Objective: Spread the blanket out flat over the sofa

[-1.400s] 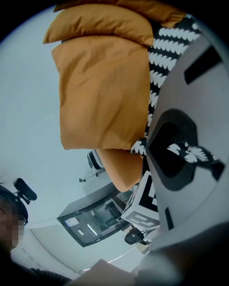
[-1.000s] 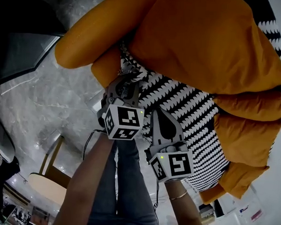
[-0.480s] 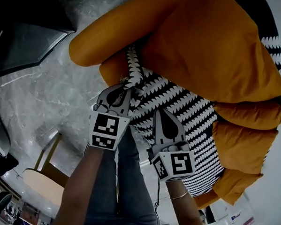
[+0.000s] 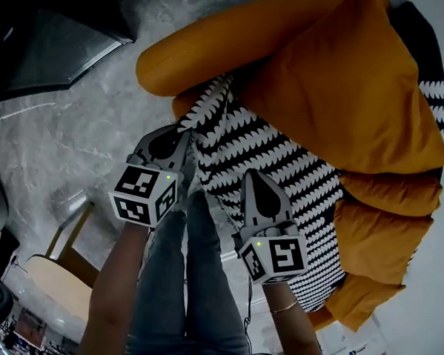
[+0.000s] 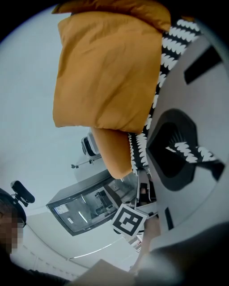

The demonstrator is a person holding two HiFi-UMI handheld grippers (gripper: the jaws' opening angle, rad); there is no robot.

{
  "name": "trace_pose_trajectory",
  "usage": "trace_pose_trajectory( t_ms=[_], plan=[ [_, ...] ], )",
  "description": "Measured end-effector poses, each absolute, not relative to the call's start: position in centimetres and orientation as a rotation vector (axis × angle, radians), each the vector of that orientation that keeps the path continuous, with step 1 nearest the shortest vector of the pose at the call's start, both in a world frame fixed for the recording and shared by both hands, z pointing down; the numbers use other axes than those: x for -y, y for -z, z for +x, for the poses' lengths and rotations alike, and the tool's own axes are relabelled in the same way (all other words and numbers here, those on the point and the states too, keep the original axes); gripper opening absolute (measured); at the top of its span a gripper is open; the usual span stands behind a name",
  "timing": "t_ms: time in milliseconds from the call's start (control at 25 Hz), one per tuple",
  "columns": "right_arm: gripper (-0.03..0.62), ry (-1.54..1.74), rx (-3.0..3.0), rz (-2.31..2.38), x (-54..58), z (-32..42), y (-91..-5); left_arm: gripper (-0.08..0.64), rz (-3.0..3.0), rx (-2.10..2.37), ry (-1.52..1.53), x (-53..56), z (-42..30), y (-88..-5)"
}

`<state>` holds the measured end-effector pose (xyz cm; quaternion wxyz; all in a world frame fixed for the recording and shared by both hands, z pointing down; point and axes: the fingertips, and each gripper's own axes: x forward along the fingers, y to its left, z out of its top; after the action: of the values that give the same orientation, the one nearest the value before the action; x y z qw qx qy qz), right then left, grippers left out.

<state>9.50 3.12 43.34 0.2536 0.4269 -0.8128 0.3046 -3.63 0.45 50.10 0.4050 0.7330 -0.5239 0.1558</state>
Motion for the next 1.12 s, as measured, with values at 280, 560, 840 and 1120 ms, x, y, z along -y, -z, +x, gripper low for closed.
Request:
trace_pose_trajectory(
  t_ms=[280,560,840,1120],
  plan=[
    [0.011,-0.815,2.227,1.122,-3.2,8.5,-43.0,0.025,1.75,1.336,-0.344,-1.3,-6.1,-50.8],
    [0.011,-0.811,2.213,1.093,-3.0,7.1,-43.8,0.025,1.656,1.368,-0.398,-0.5,-9.7,-54.2],
    [0.011,-0.803,2.207,1.069,-3.0,7.1,-44.3,0.025,1.593,1.384,-0.498,0.0,-11.5,-57.3],
    [0.011,-0.794,2.203,1.051,-2.9,6.8,-45.0,0.025,1.55,1.4,-0.532,0.0,-12.3,-59.8]
  ],
)
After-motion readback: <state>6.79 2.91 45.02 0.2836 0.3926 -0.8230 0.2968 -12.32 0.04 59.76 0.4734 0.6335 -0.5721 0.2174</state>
